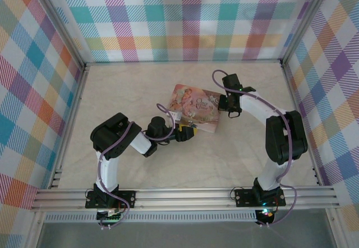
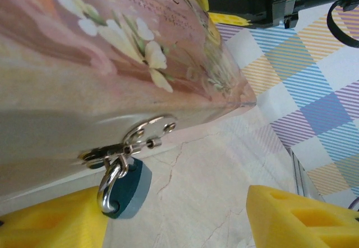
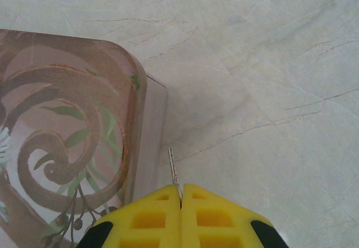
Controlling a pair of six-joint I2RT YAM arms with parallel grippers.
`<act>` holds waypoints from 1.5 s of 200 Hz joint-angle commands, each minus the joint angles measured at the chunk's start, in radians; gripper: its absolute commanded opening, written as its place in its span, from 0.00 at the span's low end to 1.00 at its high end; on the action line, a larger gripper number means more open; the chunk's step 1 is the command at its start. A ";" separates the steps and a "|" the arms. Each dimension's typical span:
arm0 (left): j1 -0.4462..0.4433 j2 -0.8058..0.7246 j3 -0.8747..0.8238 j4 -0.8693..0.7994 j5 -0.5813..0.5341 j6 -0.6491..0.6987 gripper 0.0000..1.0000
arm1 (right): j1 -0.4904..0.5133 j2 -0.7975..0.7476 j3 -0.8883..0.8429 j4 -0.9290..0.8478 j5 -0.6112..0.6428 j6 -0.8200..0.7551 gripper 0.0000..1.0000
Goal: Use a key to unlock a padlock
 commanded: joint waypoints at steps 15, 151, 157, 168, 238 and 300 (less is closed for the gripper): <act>0.001 -0.016 0.026 0.067 0.037 -0.012 0.65 | 0.036 0.040 0.025 -0.002 -0.037 0.010 0.00; 0.037 -0.002 -0.008 -0.015 0.006 -0.055 0.55 | 0.053 0.057 0.037 0.009 -0.036 0.015 0.00; 0.039 -0.005 -0.011 -0.021 0.004 -0.054 0.55 | 0.054 0.057 0.038 0.012 -0.038 0.015 0.00; 0.042 -0.008 -0.007 -0.044 0.010 -0.051 0.52 | 0.054 0.059 0.038 0.013 -0.039 0.015 0.00; 0.047 -0.004 0.028 -0.158 0.016 -0.028 0.37 | 0.061 0.062 0.023 0.027 -0.046 0.015 0.00; 0.060 -0.002 0.048 -0.217 0.023 -0.015 0.24 | 0.062 0.059 0.013 0.038 -0.044 0.011 0.00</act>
